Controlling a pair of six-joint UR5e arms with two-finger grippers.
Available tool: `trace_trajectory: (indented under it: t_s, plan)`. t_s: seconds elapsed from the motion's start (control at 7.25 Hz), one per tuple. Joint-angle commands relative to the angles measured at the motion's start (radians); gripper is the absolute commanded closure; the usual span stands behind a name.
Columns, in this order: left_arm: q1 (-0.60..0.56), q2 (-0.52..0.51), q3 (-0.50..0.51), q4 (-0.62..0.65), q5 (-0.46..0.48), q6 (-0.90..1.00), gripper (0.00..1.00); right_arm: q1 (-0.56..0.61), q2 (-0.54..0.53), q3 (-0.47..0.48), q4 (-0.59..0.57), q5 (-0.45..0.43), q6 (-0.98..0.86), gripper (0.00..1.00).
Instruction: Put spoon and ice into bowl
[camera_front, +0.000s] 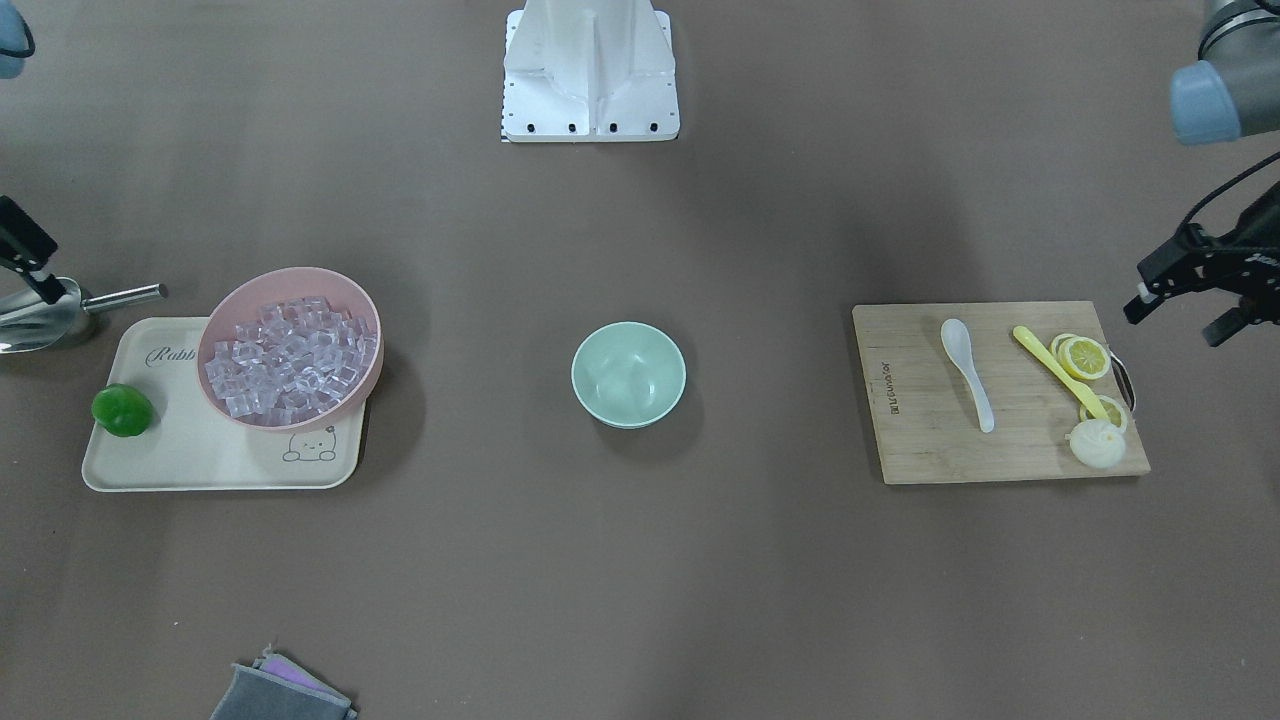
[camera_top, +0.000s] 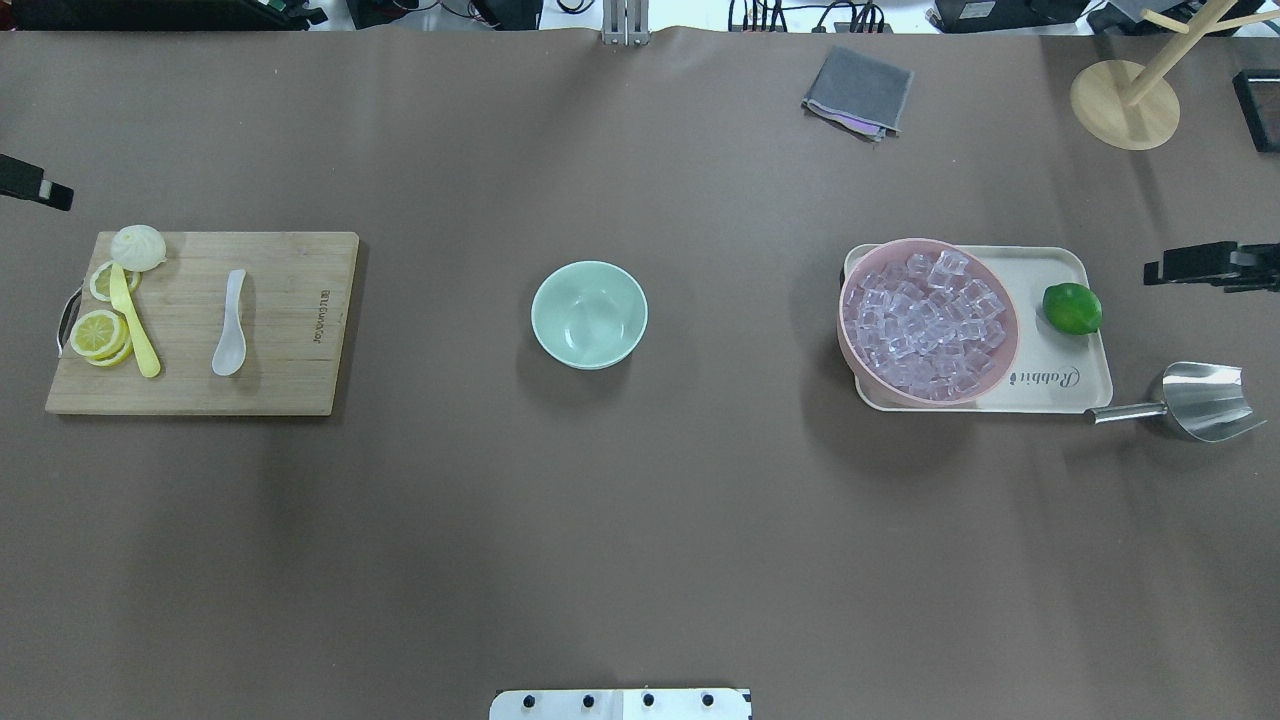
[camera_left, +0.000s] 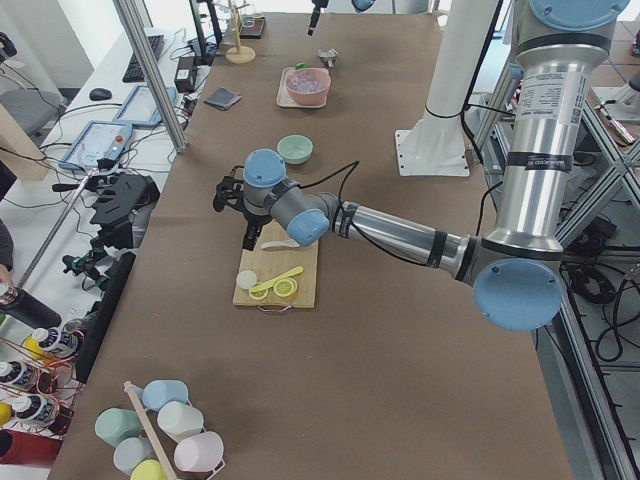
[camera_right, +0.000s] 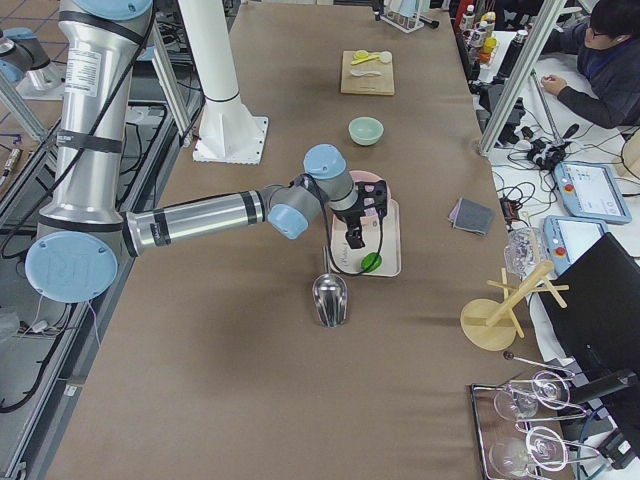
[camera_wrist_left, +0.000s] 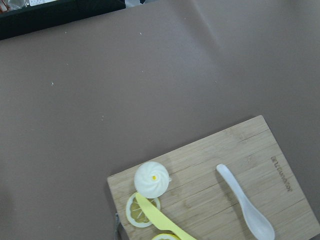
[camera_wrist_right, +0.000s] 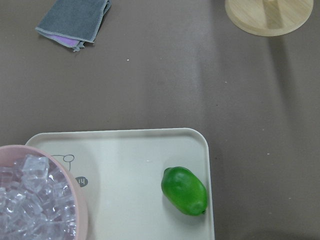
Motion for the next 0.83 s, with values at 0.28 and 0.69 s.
trace_trajectory:
  t_s: [0.28,0.69]
  plan:
    - [0.225,-0.053,0.062,-0.041,0.259,-0.238,0.03,-0.163,0.212,0.06,-0.37,-0.181,0.111,0.0]
    - [0.299,-0.073,0.129,-0.102,0.361,-0.343,0.17,-0.178,0.216,0.062,-0.369,-0.203,0.126,0.0]
